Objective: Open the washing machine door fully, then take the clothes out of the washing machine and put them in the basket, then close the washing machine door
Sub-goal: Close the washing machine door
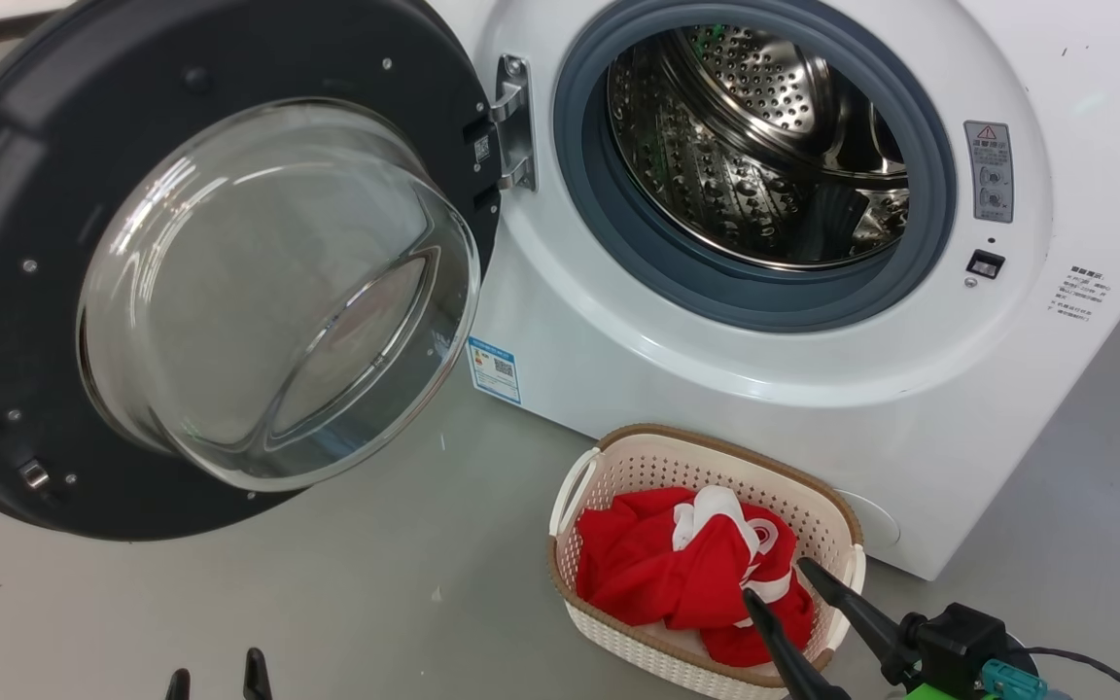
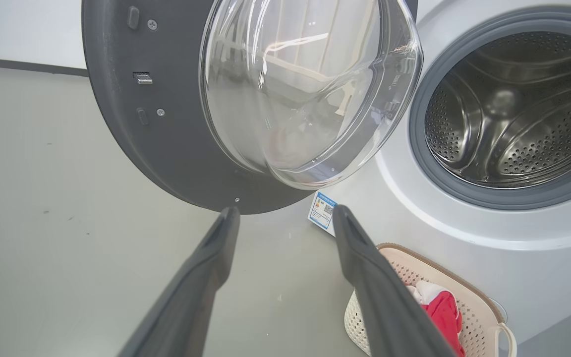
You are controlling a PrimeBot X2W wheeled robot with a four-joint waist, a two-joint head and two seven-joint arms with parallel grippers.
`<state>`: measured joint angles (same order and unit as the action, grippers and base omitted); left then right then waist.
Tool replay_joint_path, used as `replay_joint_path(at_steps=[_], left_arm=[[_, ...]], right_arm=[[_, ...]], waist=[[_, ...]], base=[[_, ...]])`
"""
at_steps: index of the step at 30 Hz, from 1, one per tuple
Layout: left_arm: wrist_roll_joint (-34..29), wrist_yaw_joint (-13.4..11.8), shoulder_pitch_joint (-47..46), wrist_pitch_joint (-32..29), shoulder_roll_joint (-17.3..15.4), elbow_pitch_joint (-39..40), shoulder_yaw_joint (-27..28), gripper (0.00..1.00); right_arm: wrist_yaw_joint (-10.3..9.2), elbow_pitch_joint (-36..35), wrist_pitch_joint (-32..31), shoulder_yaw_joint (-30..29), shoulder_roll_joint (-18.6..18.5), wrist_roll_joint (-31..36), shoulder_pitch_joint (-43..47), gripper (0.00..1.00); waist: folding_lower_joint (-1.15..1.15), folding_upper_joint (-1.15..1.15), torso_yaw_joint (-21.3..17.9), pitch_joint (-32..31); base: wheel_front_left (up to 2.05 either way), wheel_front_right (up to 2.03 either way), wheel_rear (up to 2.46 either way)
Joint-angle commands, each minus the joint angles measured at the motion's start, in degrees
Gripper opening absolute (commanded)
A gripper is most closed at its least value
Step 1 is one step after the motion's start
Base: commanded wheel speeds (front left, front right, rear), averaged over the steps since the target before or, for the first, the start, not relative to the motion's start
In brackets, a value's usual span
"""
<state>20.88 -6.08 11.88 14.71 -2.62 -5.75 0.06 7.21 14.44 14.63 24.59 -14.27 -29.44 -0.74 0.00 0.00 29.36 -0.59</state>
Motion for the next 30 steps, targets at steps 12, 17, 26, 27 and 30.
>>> replay_joint_path(at_steps=[12, 17, 26, 27, 30], left_arm=[[0.57, 1.68, -1.43, 0.29, -0.26, 5.07, 3.24, 0.23], [-1.98, 5.67, -4.89, 0.29, -0.26, 9.45, 7.41, 0.00], [-3.08, 11.51, -17.13, 0.29, -6.18, 12.91, 16.66, 0.00], [-2.07, 12.20, -20.90, 0.29, -8.80, 11.98, 17.91, 0.00], [-0.45, 12.71, -24.91, 0.29, -11.81, 10.06, 18.90, 0.00]], right_arm=[[0.28, -1.62, 0.37, -0.22, -0.42, -0.50, -1.47, 1.00], [0.28, -2.06, 0.37, -1.33, 0.14, -0.17, -0.20, 1.00], [0.28, -2.46, 0.37, -3.67, 0.88, 0.45, 2.88, 1.00], [0.28, -2.59, 0.37, -4.47, 1.12, 0.61, 3.78, 1.00], [0.28, -2.80, 0.37, -5.05, 1.33, 0.82, 4.70, 1.00]], waist=[[0.00, 0.00, -0.33, -0.41], [0.00, 0.00, -0.55, -0.66], [0.00, 0.00, -1.38, -1.56], [0.00, 0.00, -1.60, -1.81], [0.00, 0.00, -1.83, -2.04]], base=[[0.00, 0.00, 0.00], [0.00, 0.00, 0.00], [0.00, 0.00, 0.00], [0.00, 0.00, 0.00], [0.00, 0.00, 0.00]])
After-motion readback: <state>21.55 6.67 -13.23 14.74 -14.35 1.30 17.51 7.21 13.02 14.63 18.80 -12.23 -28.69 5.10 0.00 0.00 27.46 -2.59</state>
